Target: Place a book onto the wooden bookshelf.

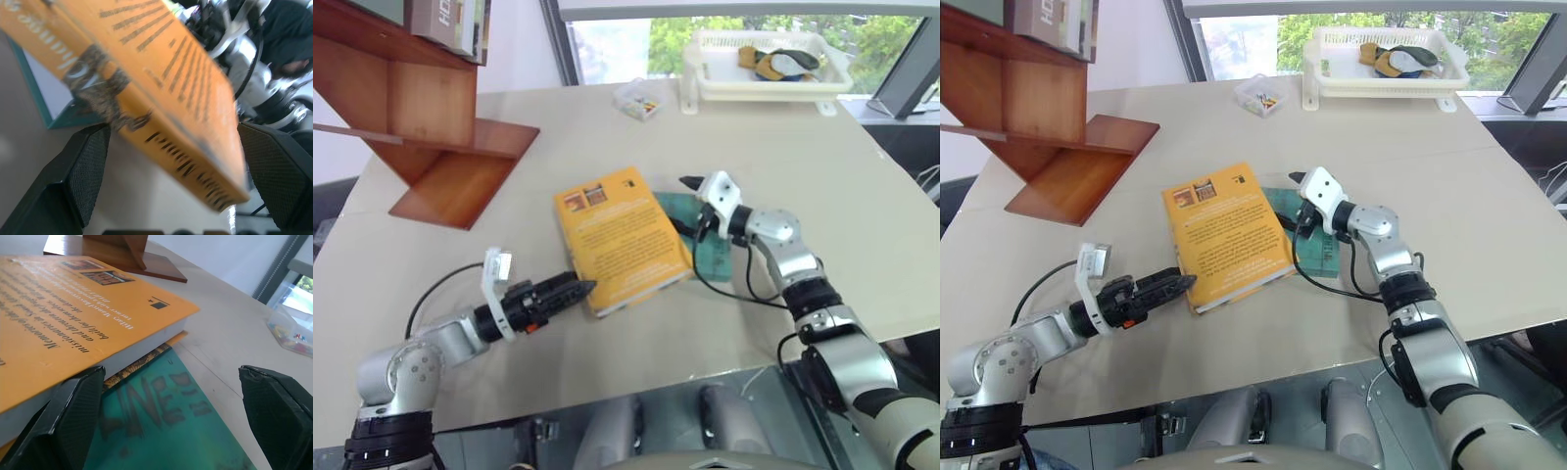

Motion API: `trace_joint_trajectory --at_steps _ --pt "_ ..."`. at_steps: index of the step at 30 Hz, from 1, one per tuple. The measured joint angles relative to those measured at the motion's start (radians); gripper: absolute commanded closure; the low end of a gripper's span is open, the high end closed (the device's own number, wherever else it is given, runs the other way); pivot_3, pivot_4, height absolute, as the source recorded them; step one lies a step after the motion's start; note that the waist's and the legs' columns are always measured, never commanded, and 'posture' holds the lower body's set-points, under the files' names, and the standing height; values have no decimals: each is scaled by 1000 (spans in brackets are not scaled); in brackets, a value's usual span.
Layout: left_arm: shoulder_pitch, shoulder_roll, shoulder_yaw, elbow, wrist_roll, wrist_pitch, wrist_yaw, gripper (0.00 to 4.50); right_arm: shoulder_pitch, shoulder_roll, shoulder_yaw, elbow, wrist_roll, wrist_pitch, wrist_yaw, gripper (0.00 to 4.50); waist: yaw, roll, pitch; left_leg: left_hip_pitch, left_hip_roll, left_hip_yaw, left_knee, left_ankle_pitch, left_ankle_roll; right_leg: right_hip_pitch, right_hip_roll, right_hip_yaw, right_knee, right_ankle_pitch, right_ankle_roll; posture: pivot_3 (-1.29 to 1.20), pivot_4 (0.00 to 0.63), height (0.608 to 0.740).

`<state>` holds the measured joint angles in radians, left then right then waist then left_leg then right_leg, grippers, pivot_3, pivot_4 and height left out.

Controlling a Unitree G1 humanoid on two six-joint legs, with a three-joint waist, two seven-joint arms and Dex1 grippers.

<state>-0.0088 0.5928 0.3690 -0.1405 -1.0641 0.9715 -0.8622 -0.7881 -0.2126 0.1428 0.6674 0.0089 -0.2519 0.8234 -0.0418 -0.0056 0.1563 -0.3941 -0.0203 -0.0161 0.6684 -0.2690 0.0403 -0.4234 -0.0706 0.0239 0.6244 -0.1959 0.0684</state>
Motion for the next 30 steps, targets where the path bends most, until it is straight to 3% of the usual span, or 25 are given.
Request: trace_joint_trajectory --at_steps 9,30 --pt "-26 -76 56 94 -172 200 222 39 -2 2 12 16 -5 -40 22 0 1 -1 0 0 0 -2 0 0 -1 0 0 -1 1 0 0 0 150 740" --pt "24 -191 4 44 -412 286 426 39 56 -64 16 -40 -5 -56 42 0 3 -1 -1 0 -2 -2 0 1 -1 1 -2 0 0 0 0 0 150 740"
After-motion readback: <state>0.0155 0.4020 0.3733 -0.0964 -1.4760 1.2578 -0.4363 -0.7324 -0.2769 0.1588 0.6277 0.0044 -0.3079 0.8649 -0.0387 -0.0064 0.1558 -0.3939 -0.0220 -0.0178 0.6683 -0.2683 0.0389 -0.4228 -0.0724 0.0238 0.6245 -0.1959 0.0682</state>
